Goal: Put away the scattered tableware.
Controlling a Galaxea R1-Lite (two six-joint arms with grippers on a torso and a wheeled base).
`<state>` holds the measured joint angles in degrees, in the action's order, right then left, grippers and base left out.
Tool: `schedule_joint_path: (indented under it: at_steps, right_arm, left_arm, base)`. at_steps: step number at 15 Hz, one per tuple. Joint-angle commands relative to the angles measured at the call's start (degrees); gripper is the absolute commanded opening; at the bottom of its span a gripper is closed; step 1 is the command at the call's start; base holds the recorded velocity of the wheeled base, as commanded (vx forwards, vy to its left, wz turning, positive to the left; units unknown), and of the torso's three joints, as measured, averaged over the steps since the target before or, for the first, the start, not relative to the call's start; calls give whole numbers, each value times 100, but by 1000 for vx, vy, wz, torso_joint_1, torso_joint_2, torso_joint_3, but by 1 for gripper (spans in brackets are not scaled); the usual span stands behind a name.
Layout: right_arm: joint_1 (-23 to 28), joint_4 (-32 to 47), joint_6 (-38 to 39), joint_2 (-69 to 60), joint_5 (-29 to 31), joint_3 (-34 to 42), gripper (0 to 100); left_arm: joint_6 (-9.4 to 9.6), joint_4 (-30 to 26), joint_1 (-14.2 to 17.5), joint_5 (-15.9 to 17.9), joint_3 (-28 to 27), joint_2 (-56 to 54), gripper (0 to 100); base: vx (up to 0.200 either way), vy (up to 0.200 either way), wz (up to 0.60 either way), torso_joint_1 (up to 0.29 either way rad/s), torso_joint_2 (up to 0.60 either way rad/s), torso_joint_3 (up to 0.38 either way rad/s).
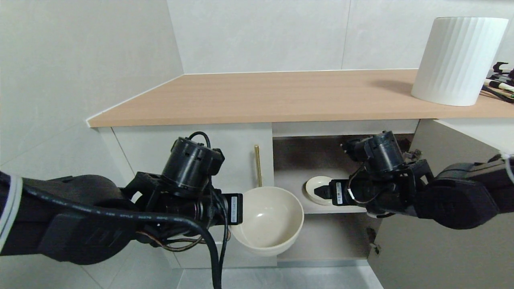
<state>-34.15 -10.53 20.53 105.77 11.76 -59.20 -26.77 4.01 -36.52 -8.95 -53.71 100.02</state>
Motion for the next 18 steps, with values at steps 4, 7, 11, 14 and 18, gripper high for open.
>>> schedule_joint_path:
  at_steps: [4,7,11,14,18]
  right_arm:
    - [-628,579,171,-768,-236,-13,100]
    - [-927,1009,250,-654,-623,-22,100]
    - [-936,1036,417,-74,-693,-127,100]
    - [-936,1036,443,-21,-702,-171,100]
    - [-954,1027,452,58,-728,-171,0]
  left_arm:
    - [5,-6,-303,-37,98,351,0]
    - [14,-6,-364,-46,115,298,0]
    - [5,-6,-505,-72,168,211,0]
    - [5,-6,-514,-72,177,211,0]
    - [5,-6,-531,-81,186,211,0]
  base:
    - [0,0,0,0,0,0]
    - [0,0,0,0,0,0]
    - [0,0,0,0,0,0]
    - [0,0,0,0,0,0]
    - [0,0,0,0,0,0]
